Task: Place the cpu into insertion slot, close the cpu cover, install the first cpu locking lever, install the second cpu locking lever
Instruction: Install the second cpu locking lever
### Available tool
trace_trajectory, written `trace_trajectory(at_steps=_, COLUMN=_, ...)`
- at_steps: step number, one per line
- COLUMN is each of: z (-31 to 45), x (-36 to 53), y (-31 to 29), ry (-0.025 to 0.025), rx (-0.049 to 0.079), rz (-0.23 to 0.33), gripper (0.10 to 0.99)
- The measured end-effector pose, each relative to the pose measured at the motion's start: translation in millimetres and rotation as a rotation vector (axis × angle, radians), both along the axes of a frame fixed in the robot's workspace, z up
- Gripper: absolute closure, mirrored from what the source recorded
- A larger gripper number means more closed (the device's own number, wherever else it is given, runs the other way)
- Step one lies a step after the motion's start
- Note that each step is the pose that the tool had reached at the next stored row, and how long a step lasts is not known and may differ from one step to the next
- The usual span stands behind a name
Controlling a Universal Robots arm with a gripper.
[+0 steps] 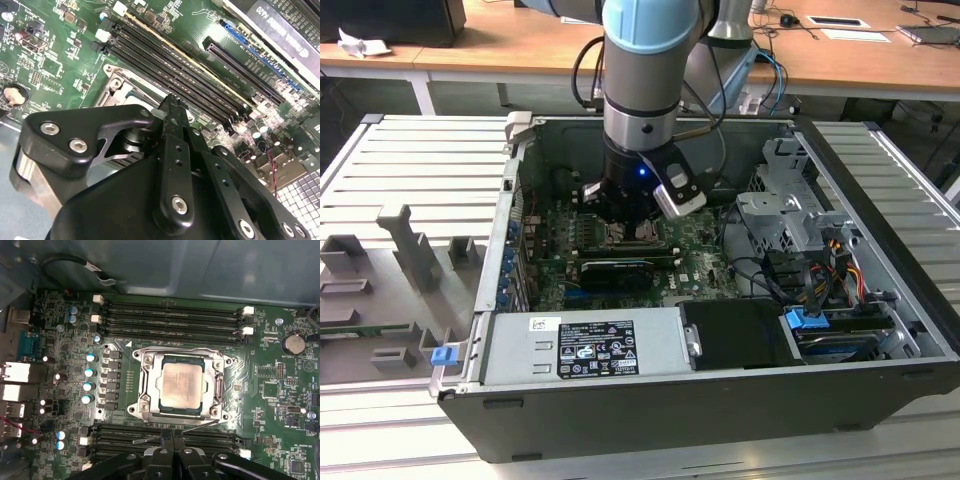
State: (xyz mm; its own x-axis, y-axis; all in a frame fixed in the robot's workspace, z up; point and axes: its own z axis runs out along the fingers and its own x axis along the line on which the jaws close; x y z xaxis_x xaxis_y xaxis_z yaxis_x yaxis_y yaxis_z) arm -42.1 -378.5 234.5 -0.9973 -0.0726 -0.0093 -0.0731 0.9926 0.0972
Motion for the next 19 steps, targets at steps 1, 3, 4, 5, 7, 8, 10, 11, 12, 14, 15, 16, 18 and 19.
trace_trajectory(at_steps=1, z=-0.3, x=-0.1, y=0.0, ry=0.0001, rx=0.000, rz=0.000, gripper=0.980)
trace_trajectory(at_steps=3, z=-1.1, x=-0.4, y=0.0, ry=0.0001, rx=0.000, rz=0.000, gripper=0.980)
trace_trajectory(at_steps=4, z=-1.5, x=-0.6, y=-0.1, ry=0.0001, rx=0.000, rz=0.000, gripper=0.980)
trace_trajectory(at_steps=5, z=-2.1, x=-1.3, y=-0.2, ry=0.0002, rx=0.000, rz=0.000, gripper=0.980)
trace_trajectory(at_steps=7, z=-3.5, x=-2.1, y=-0.2, ry=0.0000, rx=0.001, rz=0.000, gripper=0.980)
trace_trajectory(at_steps=8, z=-6.1, x=-3.1, y=-0.9, ry=0.0000, rx=0.003, rz=0.000, gripper=0.980)
trace_trajectory(at_steps=10, z=-11.3, x=-5.7, y=-1.1, ry=0.0001, rx=0.005, rz=0.000, gripper=0.980)
trace_trajectory(at_steps=11, z=-12.5, x=-7.4, y=-1.2, ry=0.0001, rx=0.006, rz=0.000, gripper=0.980)
trace_trajectory(at_steps=12, z=-13.3, x=-9.5, y=-1.4, ry=0.0001, rx=0.008, rz=0.001, gripper=0.980)
trace_trajectory(at_steps=14, z=-15.8, x=-16.7, y=-2.1, ry=0.0001, rx=0.015, rz=0.002, gripper=0.980)
trace_trajectory(at_steps=15, z=-16.7, x=-18.9, y=-2.2, ry=0.0000, rx=0.018, rz=0.003, gripper=0.980)
trace_trajectory(at_steps=16, z=-17.3, x=-20.8, y=-2.2, ry=0.0000, rx=0.018, rz=0.003, gripper=0.980)
trace_trajectory(at_steps=18, z=-18.3, x=-22.8, y=-2.3, ry=0.0001, rx=0.019, rz=0.004, gripper=0.980)
trace_trajectory(at_steps=19, z=-18.9, x=-24.0, y=-2.6, ry=0.0002, rx=0.022, rz=0.005, gripper=0.980)
